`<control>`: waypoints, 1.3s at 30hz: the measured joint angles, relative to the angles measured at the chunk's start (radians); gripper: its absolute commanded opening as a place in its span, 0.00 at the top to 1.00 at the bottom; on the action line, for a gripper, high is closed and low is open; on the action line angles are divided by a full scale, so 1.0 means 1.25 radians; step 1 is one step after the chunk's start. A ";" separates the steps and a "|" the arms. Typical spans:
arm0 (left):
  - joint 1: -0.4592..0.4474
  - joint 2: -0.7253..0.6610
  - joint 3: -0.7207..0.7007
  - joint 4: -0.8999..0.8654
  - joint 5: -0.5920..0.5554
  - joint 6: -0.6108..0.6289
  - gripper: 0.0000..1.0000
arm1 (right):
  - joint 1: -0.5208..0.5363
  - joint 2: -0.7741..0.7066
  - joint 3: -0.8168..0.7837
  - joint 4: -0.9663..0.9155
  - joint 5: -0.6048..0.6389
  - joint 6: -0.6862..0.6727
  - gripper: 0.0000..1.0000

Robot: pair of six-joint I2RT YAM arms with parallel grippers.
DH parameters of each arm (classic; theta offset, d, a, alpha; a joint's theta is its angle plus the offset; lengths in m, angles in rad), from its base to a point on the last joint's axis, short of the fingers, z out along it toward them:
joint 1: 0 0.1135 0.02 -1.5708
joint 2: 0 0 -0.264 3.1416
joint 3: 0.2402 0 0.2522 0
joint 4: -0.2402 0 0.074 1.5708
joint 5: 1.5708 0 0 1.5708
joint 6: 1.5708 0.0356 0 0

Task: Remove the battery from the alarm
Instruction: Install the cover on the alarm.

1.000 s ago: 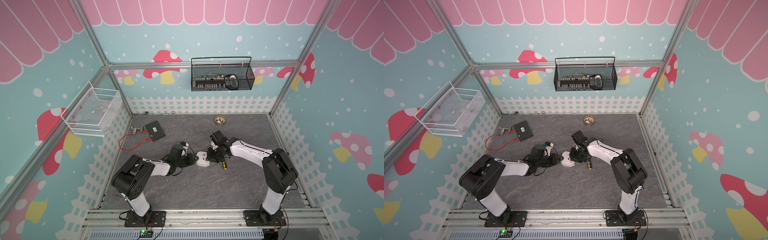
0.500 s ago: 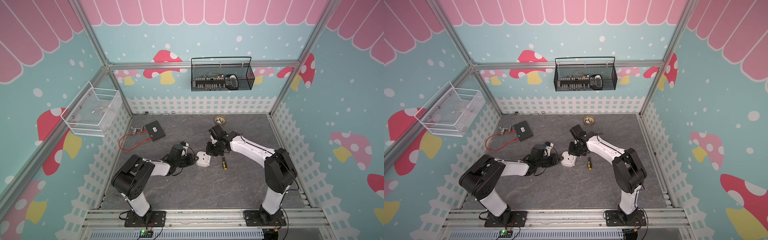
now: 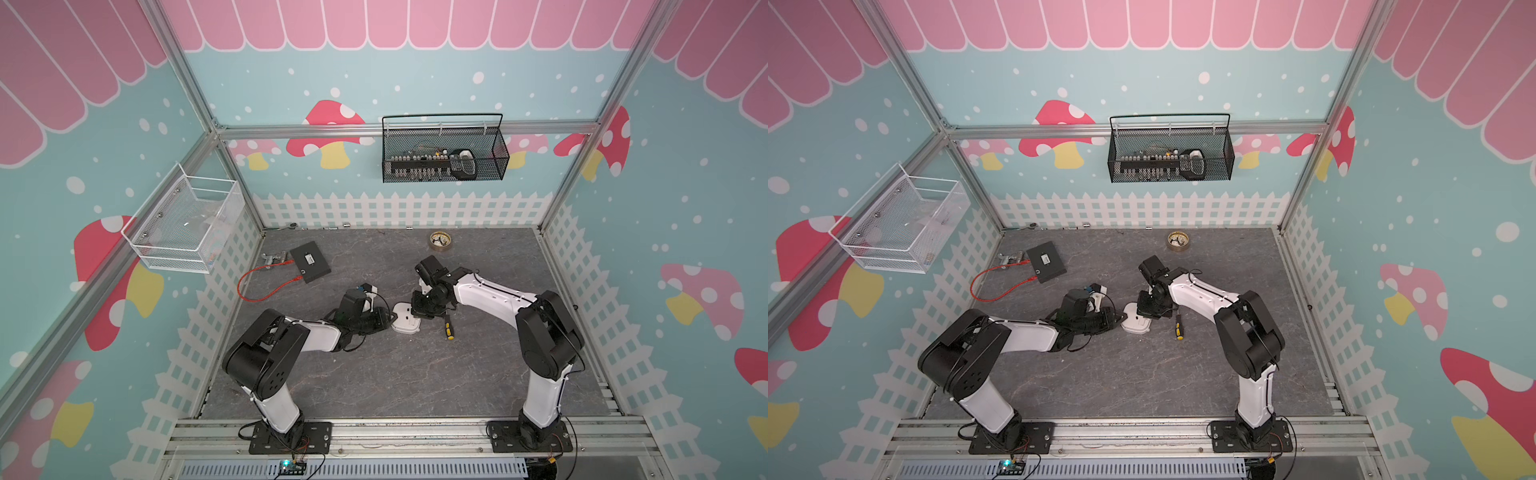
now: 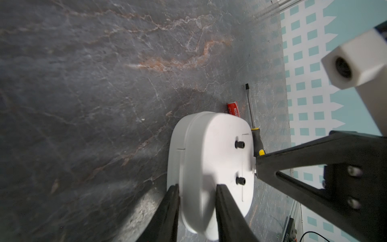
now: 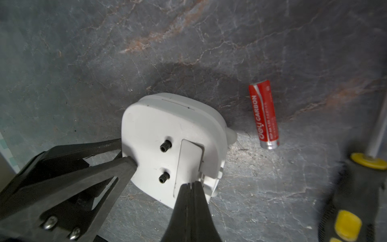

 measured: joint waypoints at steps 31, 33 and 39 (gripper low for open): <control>0.002 -0.031 -0.018 -0.025 -0.003 -0.011 0.68 | -0.018 -0.139 -0.168 -0.002 0.067 -0.001 1.00; 0.001 -0.036 -0.021 -0.031 -0.004 -0.017 0.68 | -0.018 -0.134 -0.168 0.007 0.063 -0.007 1.00; -0.007 -0.044 -0.023 -0.041 -0.019 -0.038 0.68 | -0.018 -0.087 -0.142 0.046 0.042 -0.029 1.00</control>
